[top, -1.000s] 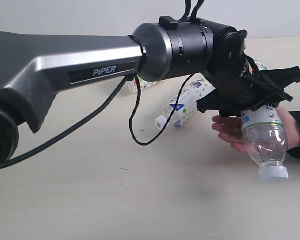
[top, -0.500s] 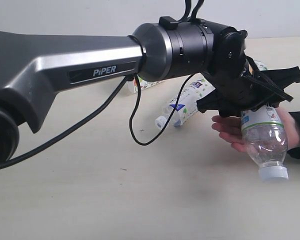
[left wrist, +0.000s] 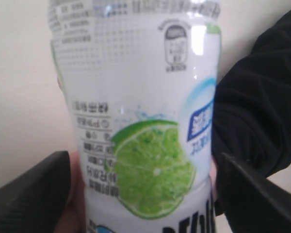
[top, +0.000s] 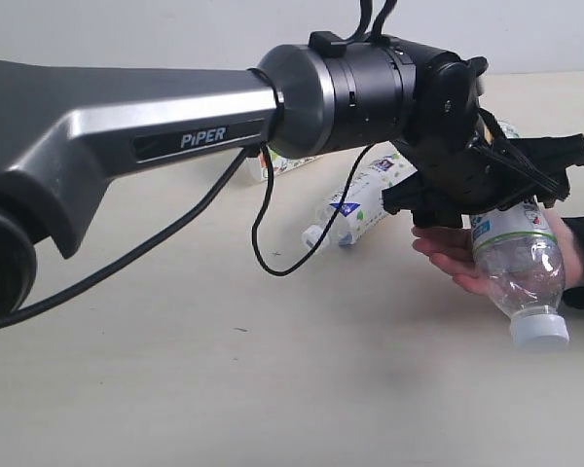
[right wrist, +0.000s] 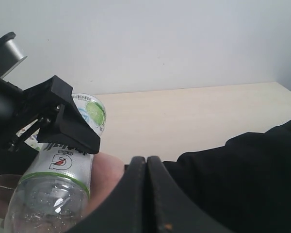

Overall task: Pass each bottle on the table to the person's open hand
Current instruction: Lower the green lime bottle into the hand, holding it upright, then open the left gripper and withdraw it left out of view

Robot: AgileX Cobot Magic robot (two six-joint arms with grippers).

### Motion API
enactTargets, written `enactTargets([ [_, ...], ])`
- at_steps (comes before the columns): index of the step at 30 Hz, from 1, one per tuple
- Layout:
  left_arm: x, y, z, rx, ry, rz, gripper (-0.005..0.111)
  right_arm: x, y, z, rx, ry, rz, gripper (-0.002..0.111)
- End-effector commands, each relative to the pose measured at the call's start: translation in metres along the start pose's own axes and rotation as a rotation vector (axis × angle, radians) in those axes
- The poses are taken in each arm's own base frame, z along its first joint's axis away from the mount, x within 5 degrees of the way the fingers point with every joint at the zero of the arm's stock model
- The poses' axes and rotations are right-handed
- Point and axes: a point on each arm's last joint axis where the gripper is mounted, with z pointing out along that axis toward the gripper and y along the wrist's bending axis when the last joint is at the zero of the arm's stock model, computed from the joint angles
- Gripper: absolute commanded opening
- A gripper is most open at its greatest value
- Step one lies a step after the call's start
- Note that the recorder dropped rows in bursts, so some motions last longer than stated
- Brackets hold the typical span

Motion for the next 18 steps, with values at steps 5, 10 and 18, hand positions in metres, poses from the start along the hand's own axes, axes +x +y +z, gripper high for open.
enactTargets([
  [5, -0.012, -0.007, -0.020, 0.022, -0.037, 0.070, 0.078, 0.001, 0.000, 0.000, 0.003, -0.005, -0.004, 0.000],
  [10, -0.011, -0.008, -0.025, 0.009, -0.020, 0.090, 0.078, 0.001, 0.000, 0.000, 0.003, -0.005, -0.004, 0.000],
  [18, -0.016, -0.001, -0.035, -0.035, 0.018, 0.126, 0.078, 0.001, 0.000, 0.000, 0.003, -0.005, -0.004, 0.000],
])
